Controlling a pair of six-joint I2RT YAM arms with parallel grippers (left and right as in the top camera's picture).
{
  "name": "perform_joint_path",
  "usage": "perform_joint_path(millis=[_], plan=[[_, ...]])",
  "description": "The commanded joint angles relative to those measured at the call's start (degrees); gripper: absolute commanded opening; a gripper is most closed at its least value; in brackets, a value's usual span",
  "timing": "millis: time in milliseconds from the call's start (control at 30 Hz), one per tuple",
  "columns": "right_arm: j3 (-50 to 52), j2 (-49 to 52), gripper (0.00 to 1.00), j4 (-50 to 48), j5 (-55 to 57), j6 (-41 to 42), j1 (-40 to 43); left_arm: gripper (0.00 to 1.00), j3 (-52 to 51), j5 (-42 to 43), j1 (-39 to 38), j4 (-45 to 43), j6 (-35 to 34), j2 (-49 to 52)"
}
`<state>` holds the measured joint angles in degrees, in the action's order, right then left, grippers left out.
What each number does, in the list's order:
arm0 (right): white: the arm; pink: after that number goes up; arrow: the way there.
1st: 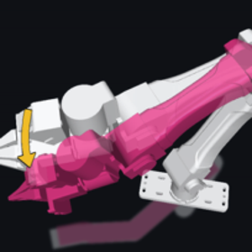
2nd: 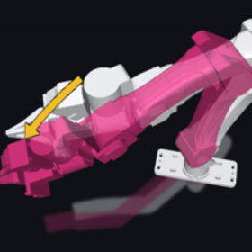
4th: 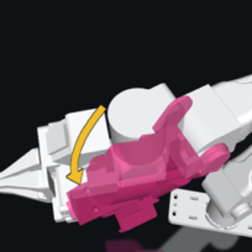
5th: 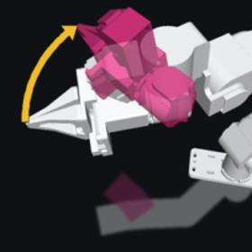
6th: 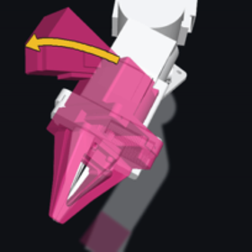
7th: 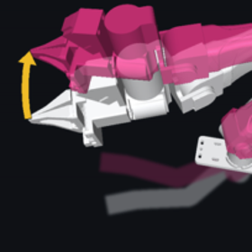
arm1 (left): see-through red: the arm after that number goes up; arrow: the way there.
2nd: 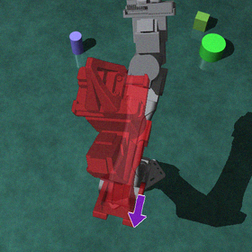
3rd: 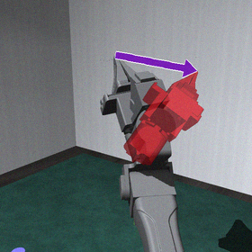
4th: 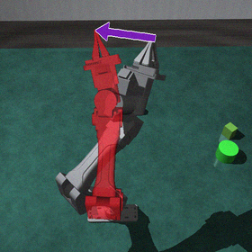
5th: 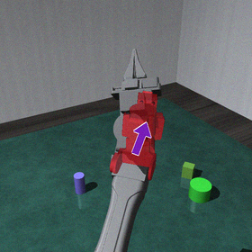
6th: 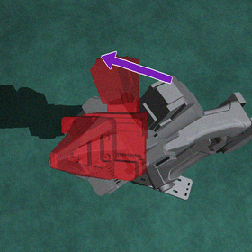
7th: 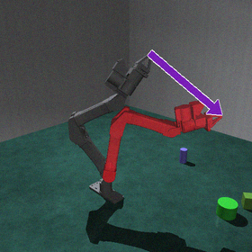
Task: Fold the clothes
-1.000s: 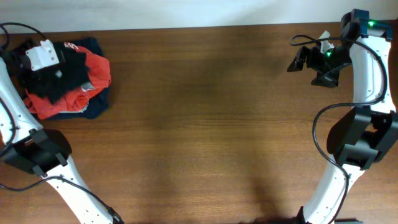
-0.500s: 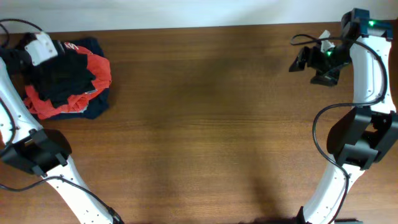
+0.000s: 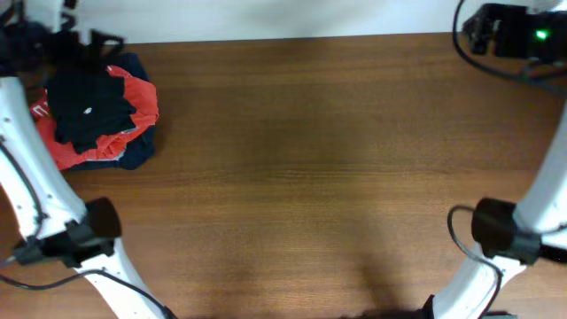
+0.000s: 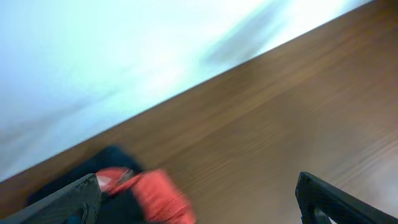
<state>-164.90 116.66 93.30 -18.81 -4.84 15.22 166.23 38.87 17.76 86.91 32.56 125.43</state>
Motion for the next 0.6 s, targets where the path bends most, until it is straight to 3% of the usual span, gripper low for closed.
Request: perform_joint_path(millis=[0, 267, 567], plan=[[-3.13, -2.89, 0.99, 3.54, 1.49, -0.94, -0.26, 1.00, 0.96, -3.78, -6.40, 0.11, -11.96, -4.35], [-3.28, -8.57, 0.99, 4.02, 1.53, -0.11, -0.26, 1.00, 0.76, -9.33, -18.18, 0.85, -15.39, -5.33], [-3.28, -8.17, 0.99, 4.00, 1.53, -0.11, -0.26, 1.00, 0.52, -13.20, -22.32, 1.44, -15.39, -5.33]])
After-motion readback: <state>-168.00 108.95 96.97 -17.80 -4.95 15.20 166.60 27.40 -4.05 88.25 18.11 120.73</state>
